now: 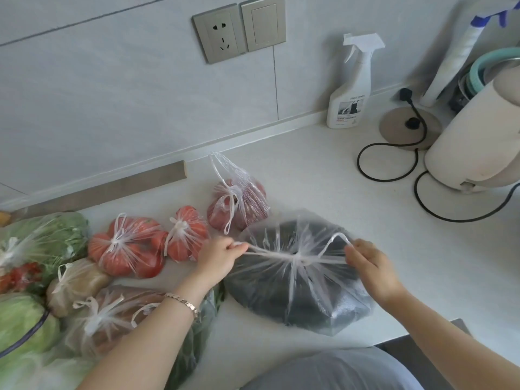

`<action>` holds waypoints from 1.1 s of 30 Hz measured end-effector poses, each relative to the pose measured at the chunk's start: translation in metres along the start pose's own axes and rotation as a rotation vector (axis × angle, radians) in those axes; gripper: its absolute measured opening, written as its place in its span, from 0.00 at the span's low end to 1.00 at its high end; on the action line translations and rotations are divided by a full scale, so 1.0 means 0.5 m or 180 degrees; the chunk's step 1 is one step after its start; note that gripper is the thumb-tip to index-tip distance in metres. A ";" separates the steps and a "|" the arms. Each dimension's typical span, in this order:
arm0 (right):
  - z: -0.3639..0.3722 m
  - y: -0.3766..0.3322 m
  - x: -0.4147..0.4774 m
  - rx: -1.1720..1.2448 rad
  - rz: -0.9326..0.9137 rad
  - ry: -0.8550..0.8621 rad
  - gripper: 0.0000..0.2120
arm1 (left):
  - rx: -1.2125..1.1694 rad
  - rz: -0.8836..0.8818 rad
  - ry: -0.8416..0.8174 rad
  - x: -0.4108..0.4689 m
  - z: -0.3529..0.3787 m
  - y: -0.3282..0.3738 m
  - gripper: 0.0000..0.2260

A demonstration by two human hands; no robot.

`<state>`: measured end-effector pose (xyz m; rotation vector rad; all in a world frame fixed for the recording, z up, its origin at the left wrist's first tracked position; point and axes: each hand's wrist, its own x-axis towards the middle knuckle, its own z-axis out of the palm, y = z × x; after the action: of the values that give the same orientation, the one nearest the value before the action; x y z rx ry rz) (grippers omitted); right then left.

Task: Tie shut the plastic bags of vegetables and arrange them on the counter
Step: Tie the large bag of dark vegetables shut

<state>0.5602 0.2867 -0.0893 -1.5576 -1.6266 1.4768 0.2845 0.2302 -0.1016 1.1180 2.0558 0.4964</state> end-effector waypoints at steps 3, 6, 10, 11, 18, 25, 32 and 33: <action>-0.013 0.058 -0.001 -0.0070 0.0438 0.0226 0.18 | 0.0325 -0.0374 0.0007 0.002 0.029 -0.051 0.21; -0.010 0.060 0.007 -0.0202 0.0451 0.0483 0.17 | 0.0460 -0.0055 0.0507 -0.002 0.047 -0.025 0.20; 0.037 0.030 0.028 -0.0420 -0.0298 0.0581 0.10 | 0.0437 0.1122 0.0823 -0.025 0.071 0.017 0.06; 0.058 0.030 0.030 -0.0718 -0.0471 0.0373 0.12 | 0.0507 0.1359 0.0704 -0.029 0.088 0.020 0.05; 0.117 0.118 0.047 -0.3318 -0.0849 -0.0584 0.25 | 0.1647 0.1493 0.0022 -0.009 0.190 -0.010 0.24; 0.113 0.106 0.056 -0.3372 -0.1034 -0.0625 0.27 | 0.1289 0.1423 -0.0087 -0.006 0.189 -0.002 0.24; 0.032 -0.027 0.063 0.1791 0.0644 -0.0457 0.27 | -0.2192 -0.0209 0.0053 -0.026 0.079 0.107 0.16; 0.025 -0.043 0.068 0.2351 0.0811 -0.0530 0.26 | -0.2966 -0.0249 -0.0098 -0.024 0.062 0.122 0.17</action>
<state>0.5312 0.3170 -0.0858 -1.2495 -0.7945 2.0707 0.3458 0.2532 -0.0785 0.4669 1.5163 1.2147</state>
